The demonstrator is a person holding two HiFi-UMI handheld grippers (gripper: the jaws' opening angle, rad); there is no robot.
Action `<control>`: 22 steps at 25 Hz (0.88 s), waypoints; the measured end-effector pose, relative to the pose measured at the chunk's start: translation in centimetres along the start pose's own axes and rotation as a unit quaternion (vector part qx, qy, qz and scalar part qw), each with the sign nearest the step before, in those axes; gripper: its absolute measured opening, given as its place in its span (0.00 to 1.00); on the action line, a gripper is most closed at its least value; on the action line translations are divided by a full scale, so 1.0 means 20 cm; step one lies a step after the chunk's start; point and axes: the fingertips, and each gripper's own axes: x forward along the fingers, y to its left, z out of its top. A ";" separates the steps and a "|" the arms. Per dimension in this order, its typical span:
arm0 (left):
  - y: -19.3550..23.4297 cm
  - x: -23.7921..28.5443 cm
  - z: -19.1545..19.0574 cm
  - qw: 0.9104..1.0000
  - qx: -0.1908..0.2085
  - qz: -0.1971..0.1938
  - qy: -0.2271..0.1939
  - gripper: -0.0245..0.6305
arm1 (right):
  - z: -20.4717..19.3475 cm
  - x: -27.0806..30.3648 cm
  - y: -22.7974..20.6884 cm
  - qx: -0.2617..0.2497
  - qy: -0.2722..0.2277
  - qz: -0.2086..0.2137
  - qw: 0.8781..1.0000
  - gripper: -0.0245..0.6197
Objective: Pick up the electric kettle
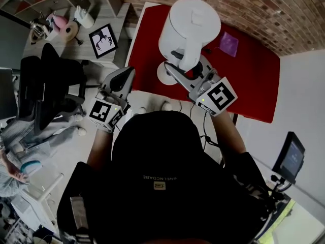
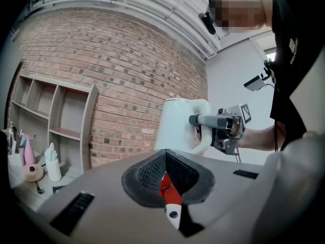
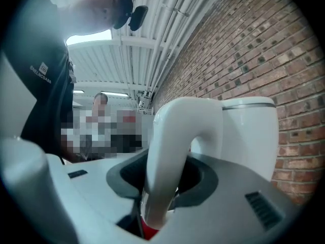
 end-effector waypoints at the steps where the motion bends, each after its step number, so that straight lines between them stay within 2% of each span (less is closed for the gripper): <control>1: 0.00 0.01 0.00 1.000 0.001 -0.002 0.000 0.04 | 0.00 -0.01 0.00 -0.002 0.000 -0.002 1.000 0.24; 10: -0.05 0.09 0.03 1.000 0.011 -0.027 -0.005 0.04 | 0.04 -0.08 -0.01 -0.013 -0.001 -0.021 1.000 0.24; 22: -0.11 0.13 0.03 0.999 0.010 -0.042 -0.001 0.05 | 0.07 -0.16 0.02 -0.018 -0.011 -0.042 0.999 0.24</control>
